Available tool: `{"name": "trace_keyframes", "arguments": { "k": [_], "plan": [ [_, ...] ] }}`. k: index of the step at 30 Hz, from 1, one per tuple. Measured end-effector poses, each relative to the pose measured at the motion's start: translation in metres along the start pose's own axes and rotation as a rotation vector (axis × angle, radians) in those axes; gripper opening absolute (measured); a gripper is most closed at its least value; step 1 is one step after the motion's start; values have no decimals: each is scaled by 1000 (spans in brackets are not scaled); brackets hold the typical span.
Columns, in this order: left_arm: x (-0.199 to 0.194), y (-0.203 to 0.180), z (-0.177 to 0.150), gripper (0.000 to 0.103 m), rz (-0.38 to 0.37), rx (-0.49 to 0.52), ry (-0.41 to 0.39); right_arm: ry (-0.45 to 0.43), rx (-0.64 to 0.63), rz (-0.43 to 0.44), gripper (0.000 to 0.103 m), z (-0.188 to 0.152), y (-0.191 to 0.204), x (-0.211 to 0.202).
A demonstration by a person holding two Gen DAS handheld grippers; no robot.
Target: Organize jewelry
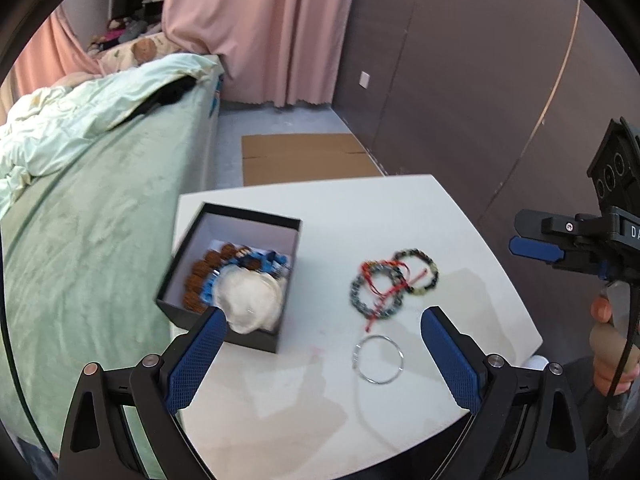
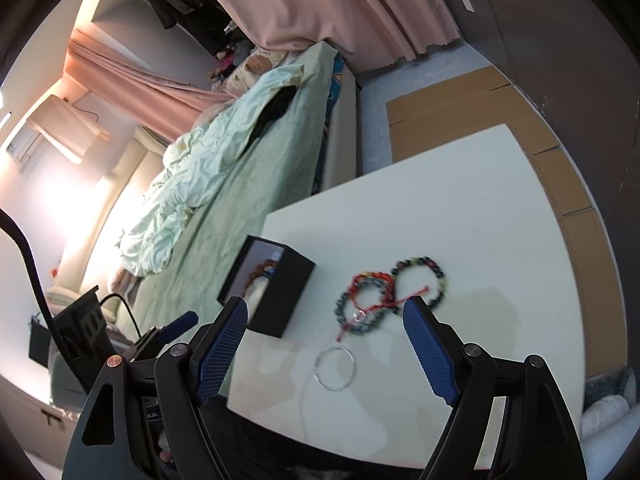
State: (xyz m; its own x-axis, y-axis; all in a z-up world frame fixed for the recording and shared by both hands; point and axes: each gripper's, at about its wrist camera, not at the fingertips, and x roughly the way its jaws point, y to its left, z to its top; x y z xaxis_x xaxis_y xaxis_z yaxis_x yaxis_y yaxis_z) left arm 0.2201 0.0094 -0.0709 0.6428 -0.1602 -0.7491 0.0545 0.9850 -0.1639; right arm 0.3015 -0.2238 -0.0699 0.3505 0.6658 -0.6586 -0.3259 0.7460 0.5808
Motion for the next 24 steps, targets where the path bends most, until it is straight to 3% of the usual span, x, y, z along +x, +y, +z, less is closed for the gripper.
{"name": "trace_keyframes", "arguments": {
  "k": [16,24],
  "plan": [
    [44,-38,-34,98,-39,77,125,106,-55,-108,81,-21,-37,-3],
    [72,-48,-45,98,-25,104,177,95,-29,-136,81,-21,-48,-9]
  ]
}}
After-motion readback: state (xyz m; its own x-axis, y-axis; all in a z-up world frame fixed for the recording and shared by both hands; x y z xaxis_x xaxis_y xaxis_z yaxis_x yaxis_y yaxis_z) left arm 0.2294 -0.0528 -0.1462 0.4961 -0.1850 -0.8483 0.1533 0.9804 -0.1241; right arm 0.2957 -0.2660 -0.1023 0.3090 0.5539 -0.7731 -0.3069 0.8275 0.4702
